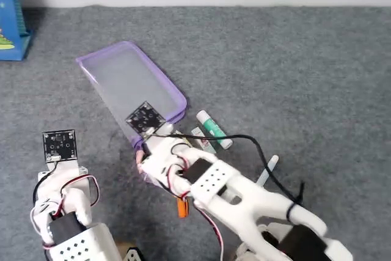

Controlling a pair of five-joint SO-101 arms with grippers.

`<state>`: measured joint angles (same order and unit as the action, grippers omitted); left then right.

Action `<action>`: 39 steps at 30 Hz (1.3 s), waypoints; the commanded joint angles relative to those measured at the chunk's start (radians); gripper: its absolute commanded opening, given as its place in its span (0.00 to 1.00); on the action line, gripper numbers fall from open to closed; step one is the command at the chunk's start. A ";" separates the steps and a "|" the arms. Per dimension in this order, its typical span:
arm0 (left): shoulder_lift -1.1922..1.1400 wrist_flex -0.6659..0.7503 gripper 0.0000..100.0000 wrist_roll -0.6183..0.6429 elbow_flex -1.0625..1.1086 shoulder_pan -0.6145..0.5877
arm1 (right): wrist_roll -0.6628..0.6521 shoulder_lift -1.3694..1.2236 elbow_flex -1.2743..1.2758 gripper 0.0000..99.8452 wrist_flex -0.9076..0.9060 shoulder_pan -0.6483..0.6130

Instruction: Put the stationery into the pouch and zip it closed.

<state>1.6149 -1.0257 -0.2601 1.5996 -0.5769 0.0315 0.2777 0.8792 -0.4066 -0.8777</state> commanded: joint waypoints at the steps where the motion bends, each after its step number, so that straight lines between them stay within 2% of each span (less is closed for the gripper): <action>1: 0.011 0.003 0.02 0.009 -0.050 -0.002 | 0.011 -0.051 -0.115 0.26 0.019 -0.035; 8: 0.011 0.003 0.02 0.009 -0.050 -0.002 | 0.015 -0.251 -0.308 0.26 -0.119 -0.056; 16: 0.011 0.003 0.02 0.009 -0.050 -0.002 | 0.107 -0.427 -0.514 0.26 -0.306 -0.056; 28: 0.011 0.003 0.02 0.009 -0.048 -0.002 | 0.107 -0.470 -0.546 0.26 -0.351 -0.137; 30: 0.011 0.003 0.02 0.009 -0.048 -0.002 | 0.106 -0.475 -0.546 0.23 -0.351 -0.134; 35: 0.011 0.003 0.02 0.009 -0.048 -0.002 | 0.066 -0.476 -0.546 0.06 -0.351 -0.113; 39: 0.011 0.017 0.02 0.009 -0.038 -0.002 | 0.002 -0.478 -0.546 0.03 -0.351 -0.077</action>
<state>1.6149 -1.0257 -0.2601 1.5996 -0.5769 0.0698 -0.2102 0.3821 -0.7472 -0.9912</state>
